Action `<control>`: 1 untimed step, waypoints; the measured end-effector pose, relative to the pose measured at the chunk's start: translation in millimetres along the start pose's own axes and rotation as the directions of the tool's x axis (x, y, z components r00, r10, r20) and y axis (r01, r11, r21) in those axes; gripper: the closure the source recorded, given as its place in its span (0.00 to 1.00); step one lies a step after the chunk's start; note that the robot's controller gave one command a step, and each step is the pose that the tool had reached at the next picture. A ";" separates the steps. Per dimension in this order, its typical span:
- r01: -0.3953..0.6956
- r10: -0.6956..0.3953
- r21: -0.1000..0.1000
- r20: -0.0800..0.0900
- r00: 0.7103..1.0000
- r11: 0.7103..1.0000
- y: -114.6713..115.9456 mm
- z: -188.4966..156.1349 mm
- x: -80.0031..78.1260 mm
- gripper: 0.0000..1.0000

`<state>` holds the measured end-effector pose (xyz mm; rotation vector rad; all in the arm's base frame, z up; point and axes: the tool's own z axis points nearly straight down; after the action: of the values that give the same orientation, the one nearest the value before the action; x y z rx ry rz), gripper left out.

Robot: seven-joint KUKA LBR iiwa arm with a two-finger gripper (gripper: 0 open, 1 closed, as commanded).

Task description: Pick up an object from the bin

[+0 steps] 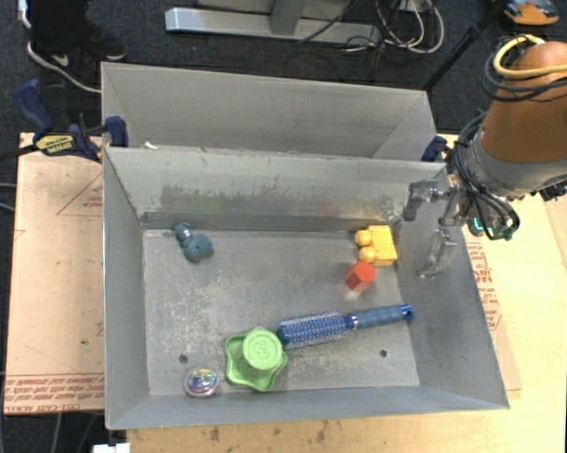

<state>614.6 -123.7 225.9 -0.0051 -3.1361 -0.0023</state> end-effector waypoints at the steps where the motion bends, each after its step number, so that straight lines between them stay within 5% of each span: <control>1: 0.016 -0.016 -0.002 0.007 1.000 1.000 56.9 157.9 53.5 0.00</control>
Offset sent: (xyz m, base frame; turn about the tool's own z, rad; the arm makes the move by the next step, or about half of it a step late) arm -0.0546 0.0547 -0.1559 -0.0140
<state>560.4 -66.4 68.4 0.0204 -3.1429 -0.0050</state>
